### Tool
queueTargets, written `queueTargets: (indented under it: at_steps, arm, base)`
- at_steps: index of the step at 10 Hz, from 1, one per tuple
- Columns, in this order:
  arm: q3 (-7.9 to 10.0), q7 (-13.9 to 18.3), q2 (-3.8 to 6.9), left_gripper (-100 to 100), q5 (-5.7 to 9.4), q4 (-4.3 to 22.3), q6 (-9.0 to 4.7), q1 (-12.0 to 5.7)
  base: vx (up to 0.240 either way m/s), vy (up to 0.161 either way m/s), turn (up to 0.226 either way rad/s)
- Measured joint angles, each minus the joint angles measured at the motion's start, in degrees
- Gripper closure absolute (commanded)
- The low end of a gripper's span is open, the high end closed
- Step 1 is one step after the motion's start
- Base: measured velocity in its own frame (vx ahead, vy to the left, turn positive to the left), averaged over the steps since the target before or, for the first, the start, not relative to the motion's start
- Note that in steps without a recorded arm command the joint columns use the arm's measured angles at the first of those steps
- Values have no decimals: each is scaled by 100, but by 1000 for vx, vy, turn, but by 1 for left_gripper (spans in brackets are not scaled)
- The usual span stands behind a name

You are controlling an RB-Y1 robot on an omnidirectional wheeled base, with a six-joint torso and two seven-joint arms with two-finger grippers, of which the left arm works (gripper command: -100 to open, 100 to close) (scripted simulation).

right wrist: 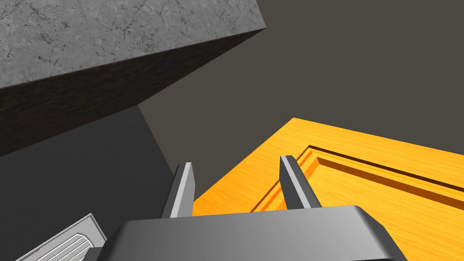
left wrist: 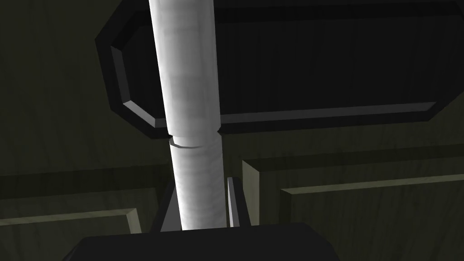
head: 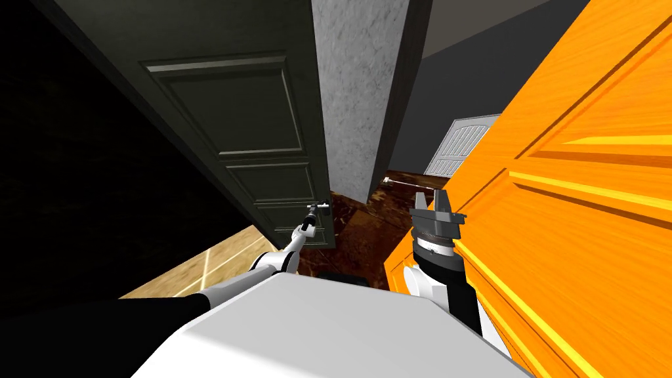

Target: Push the door open

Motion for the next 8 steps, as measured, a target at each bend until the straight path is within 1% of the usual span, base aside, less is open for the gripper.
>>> queueTargets:
  at_steps: [1,2,3,4,5,6,7,8]
  arm:
    - [27,-59,-8,100,25,-39,33,-22]
    - [29,-67,5,100,29,-139,77,-8]
    - [77,-152,-44,100,70,-252,134,41]
    - [168,-311,-83,100,137,-34,71,-72]
    - [177,-373,-117,100,157,-161,96,11]
    - [140,-348,-131,100,150,-427,216,133]
    - [146,-341,-110,100,156,-397,220,92]
    - [172,-350,-69,100,169,-211,109,10]
  base:
    - [53,14,2]
    - [96,40,94]
    - [165,20,116]
    - [136,-18,24]
    - [64,-16,-1]
    - [14,-4,15]
    - [-1,0,-17]
    - [51,-3,95]
